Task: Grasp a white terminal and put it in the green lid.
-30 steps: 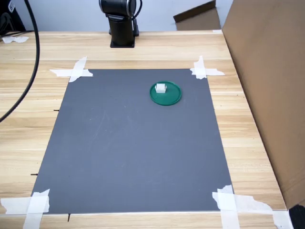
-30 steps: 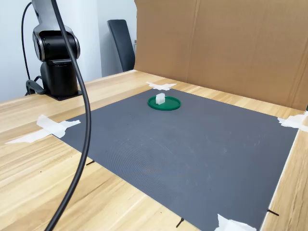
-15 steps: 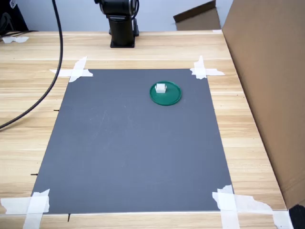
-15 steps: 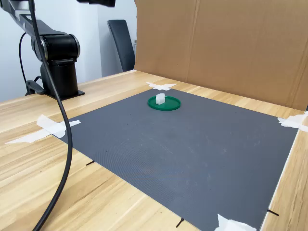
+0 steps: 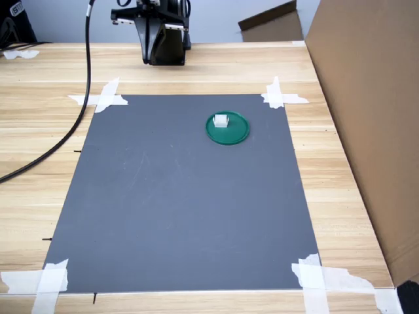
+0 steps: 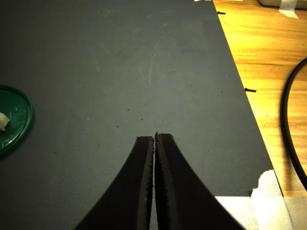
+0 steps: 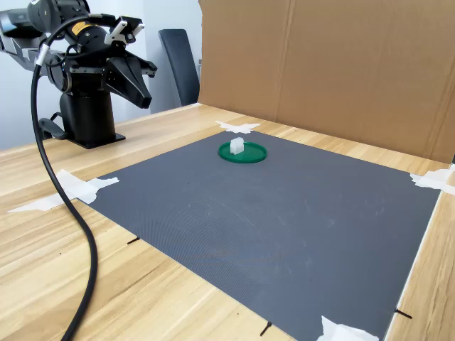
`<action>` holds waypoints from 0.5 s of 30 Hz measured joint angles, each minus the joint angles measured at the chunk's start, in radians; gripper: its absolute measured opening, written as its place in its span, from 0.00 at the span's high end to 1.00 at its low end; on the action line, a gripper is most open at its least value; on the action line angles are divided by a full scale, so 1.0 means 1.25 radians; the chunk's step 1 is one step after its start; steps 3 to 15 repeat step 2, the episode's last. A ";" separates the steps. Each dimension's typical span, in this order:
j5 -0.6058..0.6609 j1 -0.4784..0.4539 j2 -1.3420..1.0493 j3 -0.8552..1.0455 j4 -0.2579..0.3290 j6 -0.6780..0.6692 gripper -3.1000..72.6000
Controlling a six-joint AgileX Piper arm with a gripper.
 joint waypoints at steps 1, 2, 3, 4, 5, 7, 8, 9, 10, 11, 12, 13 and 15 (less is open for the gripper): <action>0.001 0.000 0.000 0.000 0.000 0.000 1.00; 0.005 0.000 0.000 0.000 0.000 0.000 1.00; 0.005 0.000 0.000 0.000 0.000 0.000 1.00; 0.005 0.000 0.000 0.000 0.000 0.000 1.00; 0.005 0.000 0.000 0.000 0.000 0.000 1.00; 0.005 0.000 0.000 0.000 0.000 0.000 1.00; 0.005 0.000 0.000 0.000 0.000 0.000 1.00; 0.005 0.000 0.000 0.000 0.000 0.000 1.00; 0.005 0.000 0.000 0.000 0.000 0.000 1.00; 0.005 0.000 0.000 0.000 0.000 0.000 1.00; 0.005 0.000 0.000 0.000 0.000 0.000 1.00; 0.005 0.000 0.000 0.000 0.000 0.000 1.00; 0.005 0.000 0.000 0.000 0.000 0.000 1.00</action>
